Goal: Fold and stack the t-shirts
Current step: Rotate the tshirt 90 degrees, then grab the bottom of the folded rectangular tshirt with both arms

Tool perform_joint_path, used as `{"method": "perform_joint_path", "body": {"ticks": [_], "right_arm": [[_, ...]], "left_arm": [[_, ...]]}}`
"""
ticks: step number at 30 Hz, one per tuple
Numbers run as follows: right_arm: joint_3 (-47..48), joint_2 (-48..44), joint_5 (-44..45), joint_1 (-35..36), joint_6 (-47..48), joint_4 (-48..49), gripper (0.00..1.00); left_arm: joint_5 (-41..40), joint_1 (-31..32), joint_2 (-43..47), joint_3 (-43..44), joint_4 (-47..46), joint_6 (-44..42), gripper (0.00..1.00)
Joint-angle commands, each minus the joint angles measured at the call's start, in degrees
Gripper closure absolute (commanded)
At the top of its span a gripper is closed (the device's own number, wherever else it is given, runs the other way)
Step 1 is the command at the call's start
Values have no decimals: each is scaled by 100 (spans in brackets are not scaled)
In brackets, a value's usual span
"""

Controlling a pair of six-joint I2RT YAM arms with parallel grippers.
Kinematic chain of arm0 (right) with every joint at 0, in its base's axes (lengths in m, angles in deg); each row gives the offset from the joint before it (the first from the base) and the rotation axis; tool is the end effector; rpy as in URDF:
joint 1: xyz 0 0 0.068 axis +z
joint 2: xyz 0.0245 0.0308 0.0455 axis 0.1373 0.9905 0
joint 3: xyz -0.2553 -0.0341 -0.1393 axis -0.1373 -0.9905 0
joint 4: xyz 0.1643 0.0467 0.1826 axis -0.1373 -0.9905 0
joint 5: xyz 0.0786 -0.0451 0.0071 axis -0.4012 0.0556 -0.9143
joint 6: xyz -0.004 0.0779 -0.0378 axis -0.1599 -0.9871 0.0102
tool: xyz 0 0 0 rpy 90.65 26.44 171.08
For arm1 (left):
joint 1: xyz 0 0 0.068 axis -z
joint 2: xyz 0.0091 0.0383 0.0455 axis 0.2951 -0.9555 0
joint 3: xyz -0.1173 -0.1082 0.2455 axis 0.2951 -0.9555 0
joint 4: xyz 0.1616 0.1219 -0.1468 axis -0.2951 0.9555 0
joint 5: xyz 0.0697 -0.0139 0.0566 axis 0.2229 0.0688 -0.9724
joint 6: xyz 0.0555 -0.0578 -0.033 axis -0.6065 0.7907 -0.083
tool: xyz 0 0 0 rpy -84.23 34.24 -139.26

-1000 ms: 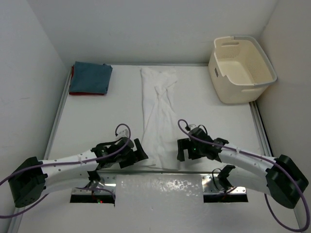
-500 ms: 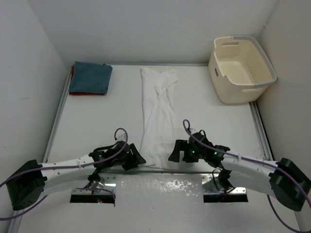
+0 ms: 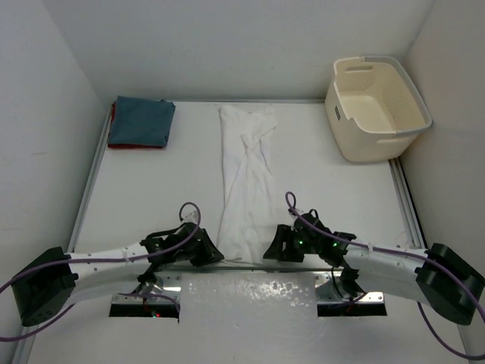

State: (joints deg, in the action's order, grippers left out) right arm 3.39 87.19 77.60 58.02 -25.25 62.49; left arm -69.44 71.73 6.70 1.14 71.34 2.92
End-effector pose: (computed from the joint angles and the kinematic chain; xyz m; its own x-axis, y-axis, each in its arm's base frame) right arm 0.0993 0.1416 0.1130 -0.9530 0.2461 -0.1765 0.0563 0.7165 0.6953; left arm 0.0895 -0.1250 0.1057 -0.9127 -0.3499 -0.2110 -0.1582 0.7787 -0.6071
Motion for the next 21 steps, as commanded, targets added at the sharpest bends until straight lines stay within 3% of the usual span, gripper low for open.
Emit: {"method": "perform_joint_path", "body": {"ticks": [1,3,6,11,12,16,21], "right_arm": [[-229,135,59,58,-152,-388,45],[-290,170,50,67,-196,-240,56],[-317,319,137,58,-196,-133,61],[-194,311,454,67,-3,-151,87],[-168,180,437,67,32,-238,99],[-45,-399,385,67,191,-940,100],[-220,-937,261,67,156,-1294,100]], "left_arm": [[-32,-34,-115,-129,-75,-121,85],[-23,-25,-185,-146,-171,-87,100],[3,80,-264,-181,-470,-95,100],[-269,668,-378,47,-418,159,100],[-322,765,-387,74,-331,212,100],[-366,1161,-317,232,257,546,100],[-304,1451,-176,319,206,801,100]]}}
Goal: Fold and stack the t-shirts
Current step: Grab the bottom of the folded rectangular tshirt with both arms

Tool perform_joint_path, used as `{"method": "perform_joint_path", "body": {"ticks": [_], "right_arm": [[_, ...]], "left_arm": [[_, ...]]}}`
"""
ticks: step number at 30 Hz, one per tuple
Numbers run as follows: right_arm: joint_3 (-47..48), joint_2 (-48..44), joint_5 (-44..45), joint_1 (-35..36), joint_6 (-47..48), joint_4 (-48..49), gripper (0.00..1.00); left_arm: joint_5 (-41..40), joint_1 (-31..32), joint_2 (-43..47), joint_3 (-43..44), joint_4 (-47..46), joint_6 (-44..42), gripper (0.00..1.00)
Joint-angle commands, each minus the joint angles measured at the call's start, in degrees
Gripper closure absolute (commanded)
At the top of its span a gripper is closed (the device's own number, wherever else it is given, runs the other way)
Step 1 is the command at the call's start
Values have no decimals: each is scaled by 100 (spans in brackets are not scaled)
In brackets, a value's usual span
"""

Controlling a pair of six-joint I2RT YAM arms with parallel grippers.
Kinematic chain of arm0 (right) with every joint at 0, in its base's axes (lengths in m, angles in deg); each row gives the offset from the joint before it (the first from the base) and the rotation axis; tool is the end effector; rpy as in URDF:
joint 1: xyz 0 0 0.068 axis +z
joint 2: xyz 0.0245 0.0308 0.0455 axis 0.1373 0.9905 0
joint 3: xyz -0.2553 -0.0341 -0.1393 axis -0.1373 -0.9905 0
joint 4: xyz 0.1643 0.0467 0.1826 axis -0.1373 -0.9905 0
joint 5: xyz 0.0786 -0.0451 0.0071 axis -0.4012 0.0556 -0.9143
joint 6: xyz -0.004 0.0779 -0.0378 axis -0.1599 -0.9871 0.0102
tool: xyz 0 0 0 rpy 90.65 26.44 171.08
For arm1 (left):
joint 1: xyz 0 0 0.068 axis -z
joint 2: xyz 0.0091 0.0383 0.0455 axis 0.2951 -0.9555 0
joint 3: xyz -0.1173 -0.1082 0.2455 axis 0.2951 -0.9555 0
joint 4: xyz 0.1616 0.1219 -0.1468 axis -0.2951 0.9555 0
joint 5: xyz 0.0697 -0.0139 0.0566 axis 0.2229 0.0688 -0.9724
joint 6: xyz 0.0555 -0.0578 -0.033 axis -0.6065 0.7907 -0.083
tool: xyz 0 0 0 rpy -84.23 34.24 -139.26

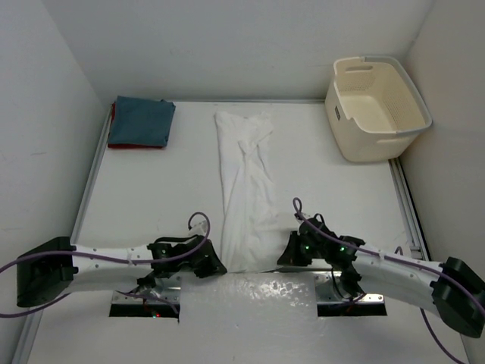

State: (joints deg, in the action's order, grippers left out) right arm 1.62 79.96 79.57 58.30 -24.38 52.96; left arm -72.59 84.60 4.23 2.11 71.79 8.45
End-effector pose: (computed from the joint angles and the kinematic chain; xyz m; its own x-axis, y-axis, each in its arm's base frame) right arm 0.0849 0.1215 0.1040 -0.9542 0.2399 -0.1790 0.0728 0.7662 0.6385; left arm 0.0643 -0.1426 0.1043 -0.9527 -0.2388 -0.1877 -0.0855 0.8037 -0.5889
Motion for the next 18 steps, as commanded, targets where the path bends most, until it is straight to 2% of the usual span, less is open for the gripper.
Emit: {"method": "perform_joint_path", "body": {"ticks": [1,4,11,15,18], "right_arm": [[-78,-283,47,39,60,-314,100],[9,-302,47,39,260,-287,100],[1063,84,696,39,990,-788,100],[1836,409,1276,13,1438,-1253,100],[2399,786,1558,-153,1808,-1438,100]], "left_arm": [[-16,199,53,285,230,248,100],[-200,208,-70,610,502,134,100],[-1026,-2,158,1287,1048,-32,100],[-817,-687,141,1533,804,-559,100],[-570,-1284,-209,1910,775,-1060,100]]}}
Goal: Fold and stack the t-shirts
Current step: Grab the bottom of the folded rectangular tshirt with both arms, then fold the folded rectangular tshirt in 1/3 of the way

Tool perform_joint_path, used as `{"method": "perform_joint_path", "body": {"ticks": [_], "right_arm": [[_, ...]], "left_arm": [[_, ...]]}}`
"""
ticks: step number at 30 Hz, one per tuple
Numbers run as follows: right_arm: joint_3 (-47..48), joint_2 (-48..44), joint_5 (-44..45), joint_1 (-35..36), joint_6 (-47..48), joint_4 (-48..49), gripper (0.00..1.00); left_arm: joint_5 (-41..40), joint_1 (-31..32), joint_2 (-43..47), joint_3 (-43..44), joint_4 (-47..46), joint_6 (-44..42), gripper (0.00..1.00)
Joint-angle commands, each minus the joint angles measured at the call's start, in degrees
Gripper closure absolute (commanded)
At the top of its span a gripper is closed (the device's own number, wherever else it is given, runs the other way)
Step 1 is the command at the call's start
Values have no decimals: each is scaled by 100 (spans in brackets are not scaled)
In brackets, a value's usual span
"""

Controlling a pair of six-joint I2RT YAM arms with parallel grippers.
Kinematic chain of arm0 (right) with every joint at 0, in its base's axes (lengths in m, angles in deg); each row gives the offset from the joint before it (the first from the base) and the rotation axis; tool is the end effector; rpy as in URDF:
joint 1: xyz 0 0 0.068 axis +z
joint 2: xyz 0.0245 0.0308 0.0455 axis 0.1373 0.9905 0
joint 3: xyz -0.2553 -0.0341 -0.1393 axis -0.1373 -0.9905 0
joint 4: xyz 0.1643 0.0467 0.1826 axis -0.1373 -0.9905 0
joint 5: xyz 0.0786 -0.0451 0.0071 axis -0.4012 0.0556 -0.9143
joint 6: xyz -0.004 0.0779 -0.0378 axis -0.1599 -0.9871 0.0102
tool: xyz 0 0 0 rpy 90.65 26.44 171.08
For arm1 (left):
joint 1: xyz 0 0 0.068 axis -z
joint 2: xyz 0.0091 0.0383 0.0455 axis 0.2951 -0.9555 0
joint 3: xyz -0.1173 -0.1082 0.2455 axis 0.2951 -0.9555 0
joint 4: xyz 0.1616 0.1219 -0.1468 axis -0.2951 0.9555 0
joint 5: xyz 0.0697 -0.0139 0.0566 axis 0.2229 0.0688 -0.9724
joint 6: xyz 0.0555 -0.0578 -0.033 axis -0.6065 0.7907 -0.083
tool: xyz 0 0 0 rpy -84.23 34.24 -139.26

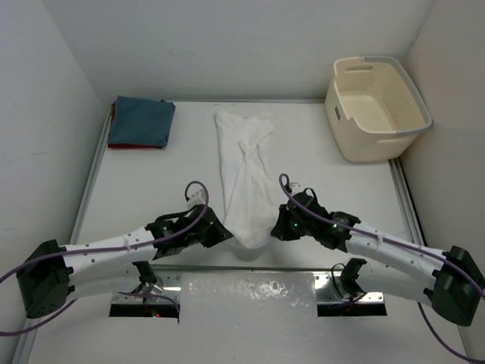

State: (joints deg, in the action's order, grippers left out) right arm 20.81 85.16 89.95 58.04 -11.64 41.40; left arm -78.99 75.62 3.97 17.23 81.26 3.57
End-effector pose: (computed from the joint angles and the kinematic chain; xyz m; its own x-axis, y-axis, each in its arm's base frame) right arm 0.1268 0.1490 0.1774 -0.8829 0.1599 -0.4414 -0.1082 0.8455 0.5228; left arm 0.1120 -0.1573 0.1719 -0.8579 -0.3919 -0.3323 -0.1183 0.7800 -0.6145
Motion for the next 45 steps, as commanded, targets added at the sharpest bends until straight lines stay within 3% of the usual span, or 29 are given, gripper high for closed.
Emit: {"method": "perform_joint_path", "body": {"ticks": [1,9,18,32,45], "right_arm": [[681,364,477,-215,665,-274,100],[1596,1418,-112,-1314,1307,227,100],[3019,2824,-779,-2246,1791,587,100],[4681,4679,-1343,-2879,1818,746,100],[5428,5751,-1343,-3134,1914,816,99]], "left_arm": [[88,-475,-419,686,-127,-809,100],[922,-1932,-1466,1681,-389,-1724,100],[1274,-2961,-2820,3341,-381,-2542,100],[1758,-3666,-4561,5117,-373,-3210,100],[1671,-3780,-5527,5689,-312,-3387,100]]}}
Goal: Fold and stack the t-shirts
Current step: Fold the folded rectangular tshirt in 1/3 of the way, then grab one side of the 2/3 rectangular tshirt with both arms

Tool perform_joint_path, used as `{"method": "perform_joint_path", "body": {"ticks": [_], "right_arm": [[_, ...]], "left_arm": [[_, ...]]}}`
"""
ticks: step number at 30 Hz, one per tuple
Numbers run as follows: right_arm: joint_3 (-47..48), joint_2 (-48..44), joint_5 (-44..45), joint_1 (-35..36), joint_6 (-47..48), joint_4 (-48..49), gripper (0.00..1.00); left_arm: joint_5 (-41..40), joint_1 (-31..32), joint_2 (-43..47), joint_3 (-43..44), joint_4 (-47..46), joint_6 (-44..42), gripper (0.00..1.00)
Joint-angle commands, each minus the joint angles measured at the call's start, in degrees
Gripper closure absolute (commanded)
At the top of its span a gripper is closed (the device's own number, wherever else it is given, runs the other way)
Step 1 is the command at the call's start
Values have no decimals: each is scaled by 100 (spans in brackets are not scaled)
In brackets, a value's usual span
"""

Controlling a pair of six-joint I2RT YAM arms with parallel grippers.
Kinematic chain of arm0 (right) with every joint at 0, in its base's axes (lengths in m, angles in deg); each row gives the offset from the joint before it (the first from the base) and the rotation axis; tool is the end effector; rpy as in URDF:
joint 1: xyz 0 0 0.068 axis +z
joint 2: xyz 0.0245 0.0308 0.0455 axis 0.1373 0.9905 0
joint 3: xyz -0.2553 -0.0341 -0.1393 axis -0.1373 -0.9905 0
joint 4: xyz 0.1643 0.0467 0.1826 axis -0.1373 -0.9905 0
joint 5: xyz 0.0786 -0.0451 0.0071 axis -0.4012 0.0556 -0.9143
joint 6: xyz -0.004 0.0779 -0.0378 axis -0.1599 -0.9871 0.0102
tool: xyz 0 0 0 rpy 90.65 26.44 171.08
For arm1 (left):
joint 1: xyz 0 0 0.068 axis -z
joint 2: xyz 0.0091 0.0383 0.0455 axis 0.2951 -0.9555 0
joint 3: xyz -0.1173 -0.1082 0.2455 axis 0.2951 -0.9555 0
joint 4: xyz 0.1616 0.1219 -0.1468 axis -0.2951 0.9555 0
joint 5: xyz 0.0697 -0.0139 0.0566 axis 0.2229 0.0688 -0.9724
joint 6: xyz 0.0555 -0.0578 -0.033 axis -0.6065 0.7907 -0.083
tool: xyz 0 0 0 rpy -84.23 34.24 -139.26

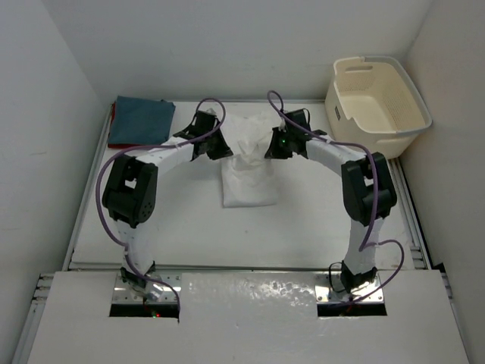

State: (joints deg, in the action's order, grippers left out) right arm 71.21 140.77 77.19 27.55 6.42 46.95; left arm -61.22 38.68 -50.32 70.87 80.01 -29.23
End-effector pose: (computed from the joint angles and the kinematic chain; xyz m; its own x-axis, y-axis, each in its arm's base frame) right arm 0.4211 0.1665 0.1875 -0.8222 0.2771 -0.4972 -0.0081 0.8677 0.4970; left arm 0.4157 -0.1751 0.2027 -0.8045 -0.3533 -0.4774 -0.0697 0.8545 -0.5148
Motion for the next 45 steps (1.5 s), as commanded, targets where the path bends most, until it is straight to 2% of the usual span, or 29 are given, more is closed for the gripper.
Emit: {"method": "perform_joint_path", "body": {"ticks": [1,4,5,6,8,9,10,11,12,13,14,19,22,26,29,30,33,35,38,39,45], "right_arm": [[450,279,-58,-94,135,235,90],[757,587,-49,-138,232,182,79],[845,640,-23,-147,284,173,67],[994,727,4,-147,328,164,58],[1388,807,13,-199,442,-64,18],[1487,825,-22,-217,478,-169,1],[1549,790,-118,-226,539,-266,1],[1514,711,-145,-226,644,-275,1],[1427,502,-189,-234,654,-258,1],[1296,360,-303,-235,662,-188,1],[1025,220,-339,-226,680,-161,1],[-101,-764,-961,-173,628,469,1],[-490,-880,-1357,28,644,647,1],[-490,-601,-1866,336,470,1042,1],[-490,-206,-2183,416,-39,1761,1],[-481,-82,-2454,442,-215,2268,1],[-297,445,-2895,521,-856,3315,1],[71,735,-3168,539,-1147,3573,1],[581,1228,-3003,539,-1114,3505,1],[765,1507,-2932,530,-1026,3086,1],[2206,2458,-2255,416,-515,2144,1]], "left_arm": [[-124,-104,-168,370,-109,-114,100],[-160,-139,-380,554,24,-132,100],[-168,-157,-415,607,24,-149,86],[-168,-165,-450,642,15,-184,81],[-291,-183,-477,835,146,-229,59],[-309,-192,-477,914,191,-272,53],[-492,-192,-451,993,409,-264,37],[-546,-192,-416,1046,428,-290,27],[-555,-192,-285,1021,402,-316,24],[-607,-192,-205,959,402,-317,7],[-608,-192,-65,933,385,-404,0],[-766,-192,349,722,516,-589,0],[-949,-201,830,188,560,-537,0],[-1073,-192,1323,-429,411,-379,0],[-1336,-227,1614,-737,578,-282,0],[-1450,-288,1693,-833,569,-264,0],[-1329,-568,1913,-1159,569,-202,0],[-1267,-692,2045,-1396,543,-185,0],[-1293,-859,2151,-1546,630,-237,0],[-1293,-886,2160,-1563,665,-255,0],[-1214,-904,2239,-1590,788,-422,0]]}}
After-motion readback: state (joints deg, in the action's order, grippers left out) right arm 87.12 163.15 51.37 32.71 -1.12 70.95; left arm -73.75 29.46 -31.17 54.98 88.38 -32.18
